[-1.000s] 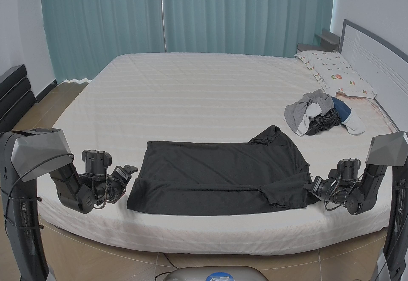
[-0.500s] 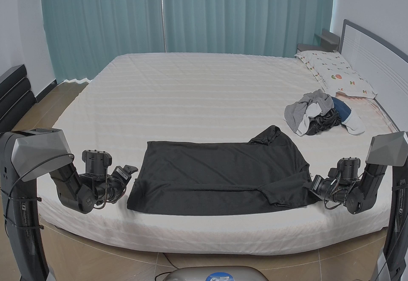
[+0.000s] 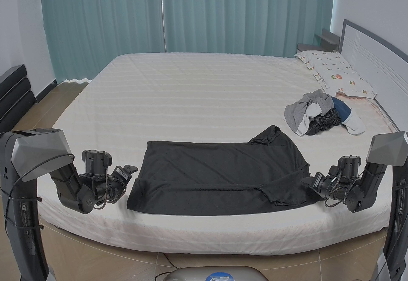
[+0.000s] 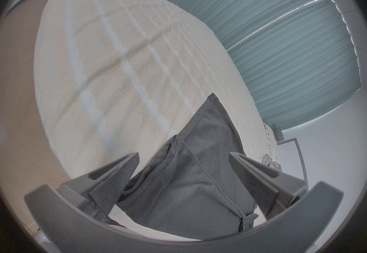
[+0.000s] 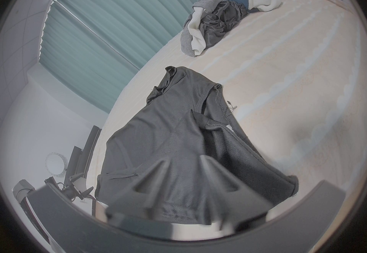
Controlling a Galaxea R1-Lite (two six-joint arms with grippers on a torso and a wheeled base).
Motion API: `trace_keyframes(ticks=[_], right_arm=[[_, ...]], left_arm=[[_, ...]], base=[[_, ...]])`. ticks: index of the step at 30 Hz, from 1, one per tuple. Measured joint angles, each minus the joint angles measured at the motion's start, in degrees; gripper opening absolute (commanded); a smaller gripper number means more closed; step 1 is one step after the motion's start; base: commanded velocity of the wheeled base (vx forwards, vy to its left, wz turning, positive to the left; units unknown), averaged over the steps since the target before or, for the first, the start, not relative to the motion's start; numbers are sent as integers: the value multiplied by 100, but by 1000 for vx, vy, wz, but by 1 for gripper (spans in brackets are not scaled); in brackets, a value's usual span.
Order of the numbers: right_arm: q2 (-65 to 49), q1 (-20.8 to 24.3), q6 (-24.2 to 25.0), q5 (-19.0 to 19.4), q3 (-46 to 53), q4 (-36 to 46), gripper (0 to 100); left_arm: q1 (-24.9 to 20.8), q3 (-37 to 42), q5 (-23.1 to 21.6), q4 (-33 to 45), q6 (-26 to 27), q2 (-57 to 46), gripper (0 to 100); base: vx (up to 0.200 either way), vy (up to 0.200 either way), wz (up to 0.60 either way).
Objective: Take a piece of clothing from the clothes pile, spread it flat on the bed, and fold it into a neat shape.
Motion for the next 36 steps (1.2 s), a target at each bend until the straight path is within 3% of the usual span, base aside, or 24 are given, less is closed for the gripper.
trace_keyframes(ticks=[14, 18, 23, 36], right_arm=[[-162, -506, 1804, 213, -199, 0, 100], [-243, -600, 2322, 233, -206, -249, 100], [-267, -639, 2316, 252, -61, -575, 100], [-129, -495, 1531, 354, 196, -707, 100]], left_arm=[[9, 9, 0, -30, 0, 5, 100], [20, 18, -5, -49, -2, 5, 100], [26, 20, -5, -68, -2, 5, 100], [-44, -37, -5, -57, 101, 18, 100]], base=[[0, 0, 0], [200, 0, 0], [200, 0, 0], [0, 0, 0]])
